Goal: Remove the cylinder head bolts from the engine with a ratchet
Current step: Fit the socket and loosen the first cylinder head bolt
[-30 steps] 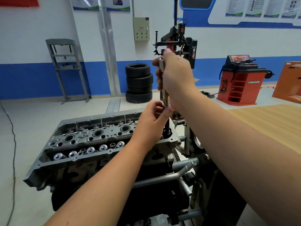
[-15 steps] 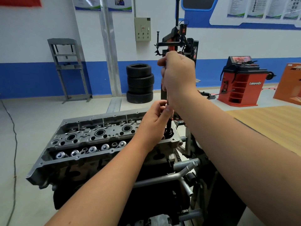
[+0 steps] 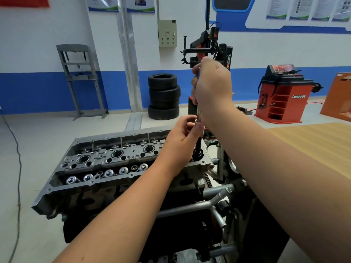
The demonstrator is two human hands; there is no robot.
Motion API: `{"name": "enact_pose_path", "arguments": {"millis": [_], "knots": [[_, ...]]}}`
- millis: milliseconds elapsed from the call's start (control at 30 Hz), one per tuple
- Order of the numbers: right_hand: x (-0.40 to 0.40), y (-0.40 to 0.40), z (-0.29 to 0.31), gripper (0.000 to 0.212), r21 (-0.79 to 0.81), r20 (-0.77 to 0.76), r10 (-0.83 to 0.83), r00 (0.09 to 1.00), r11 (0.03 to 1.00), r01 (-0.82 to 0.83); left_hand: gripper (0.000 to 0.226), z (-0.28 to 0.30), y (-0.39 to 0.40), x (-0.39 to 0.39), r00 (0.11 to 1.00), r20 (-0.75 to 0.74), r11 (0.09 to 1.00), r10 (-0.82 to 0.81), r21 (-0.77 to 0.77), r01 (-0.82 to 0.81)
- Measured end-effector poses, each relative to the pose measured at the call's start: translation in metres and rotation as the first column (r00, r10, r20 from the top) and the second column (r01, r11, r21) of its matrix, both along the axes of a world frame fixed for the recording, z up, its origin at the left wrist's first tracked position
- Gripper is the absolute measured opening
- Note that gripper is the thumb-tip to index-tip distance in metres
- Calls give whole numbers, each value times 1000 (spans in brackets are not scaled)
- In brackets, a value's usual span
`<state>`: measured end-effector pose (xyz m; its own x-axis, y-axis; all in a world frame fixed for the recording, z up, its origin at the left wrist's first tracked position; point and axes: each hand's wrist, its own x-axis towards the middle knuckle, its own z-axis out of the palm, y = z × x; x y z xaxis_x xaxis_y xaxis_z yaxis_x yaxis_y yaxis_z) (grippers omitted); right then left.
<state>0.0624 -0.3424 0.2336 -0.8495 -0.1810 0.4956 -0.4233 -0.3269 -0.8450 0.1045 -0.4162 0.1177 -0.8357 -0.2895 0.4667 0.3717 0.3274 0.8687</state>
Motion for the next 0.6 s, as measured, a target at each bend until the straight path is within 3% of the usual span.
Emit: {"name": "enact_pose_path", "arguments": {"millis": [67, 167, 400, 600], "knots": [[-2, 3, -1, 42, -35, -10, 194, 981, 980, -194, 18, 0, 0, 2, 999, 5, 998, -51, 24, 51], [-4, 8, -1, 39, 120, -57, 382, 922, 920, -373, 18, 0, -2, 3, 997, 8, 997, -76, 31, 76], [-5, 6, 1, 33, 143, -11, 463, 886, 878, -456, 12, 0, -3, 1, 998, 5, 991, -70, 115, 69], [-10, 11, 0, 35, 61, 59, 472, 880, 878, -475, 25, -2, -6, -1, 997, 11, 983, -74, 172, 71]]}}
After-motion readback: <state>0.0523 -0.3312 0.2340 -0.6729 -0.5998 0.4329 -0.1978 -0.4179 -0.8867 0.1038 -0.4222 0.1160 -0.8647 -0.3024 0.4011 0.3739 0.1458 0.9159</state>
